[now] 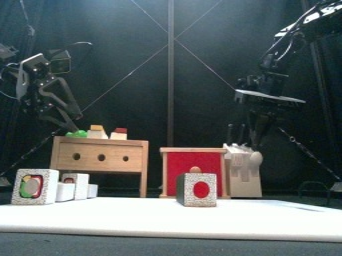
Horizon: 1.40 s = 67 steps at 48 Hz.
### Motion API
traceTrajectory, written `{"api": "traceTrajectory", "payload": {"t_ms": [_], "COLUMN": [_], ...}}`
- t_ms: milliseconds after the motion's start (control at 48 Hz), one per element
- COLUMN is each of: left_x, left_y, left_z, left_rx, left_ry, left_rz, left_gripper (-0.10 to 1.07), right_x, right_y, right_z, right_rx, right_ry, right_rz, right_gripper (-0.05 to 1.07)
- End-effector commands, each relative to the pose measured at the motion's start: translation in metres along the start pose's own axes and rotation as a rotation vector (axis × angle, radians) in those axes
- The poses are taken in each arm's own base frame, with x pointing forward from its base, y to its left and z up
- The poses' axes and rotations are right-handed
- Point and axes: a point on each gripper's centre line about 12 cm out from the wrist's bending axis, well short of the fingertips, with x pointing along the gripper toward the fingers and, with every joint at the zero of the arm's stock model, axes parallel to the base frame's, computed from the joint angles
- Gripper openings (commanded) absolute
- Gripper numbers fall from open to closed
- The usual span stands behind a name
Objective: Grab pairing knife
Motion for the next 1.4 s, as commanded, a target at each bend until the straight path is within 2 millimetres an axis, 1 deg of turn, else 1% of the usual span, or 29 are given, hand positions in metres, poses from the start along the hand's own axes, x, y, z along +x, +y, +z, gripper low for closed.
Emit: {"api": "traceTrajectory", "payload": {"t_ms": [0,208,312,562,750,1000,1229,1375], "left_x": [0.000,0.000,0.000,0.000,0.000,0.000,0.000,0.000], "left_y": [-0.002,-0.002,-0.002,-0.002,-0.002,-0.002,-0.002,-0.002], "left_z": [0.007,0.006,0.005,0.005,0.006,0.006,0.005,0.005], "left_rx": [0.002,0.002,0.001,0.001,-0.001,0.001,-0.002,-0.001], "left_ry": [-0.017,-0.014,-0.012,-0.013,-0.014,-0.014,-0.012,-0.012], "left_rz": [-0.006,-0.005,-0.005,-0.006,-0.005,-0.007,-0.005,-0.006], "left_gripper": [0.89,0.89,0.89,0.89,0.89,0.89,0.89,0.89], "right_x": [-0.008,-0.013,-0.017,-0.025,-0.036,-0.050,-0.057,-0.063], "right_y": [0.005,0.008,0.007,0.011,0.013,0.011,0.007,0.008], "right_z": [0.006,0.003,0.002,-0.003,-0.001,0.000,-0.004,-0.004], "right_rx": [0.018,0.044,0.072,0.065,0.065,0.073,0.061,0.062], "right_ry": [-0.009,-0.008,-0.024,-0.034,-0.044,-0.048,-0.053,-0.052], "right_rz": [0.009,0.015,0.017,0.034,0.051,0.068,0.046,0.057], "right_gripper": [0.48,0.44,0.44,0.44,0.44,0.44,0.44,0.44]}}
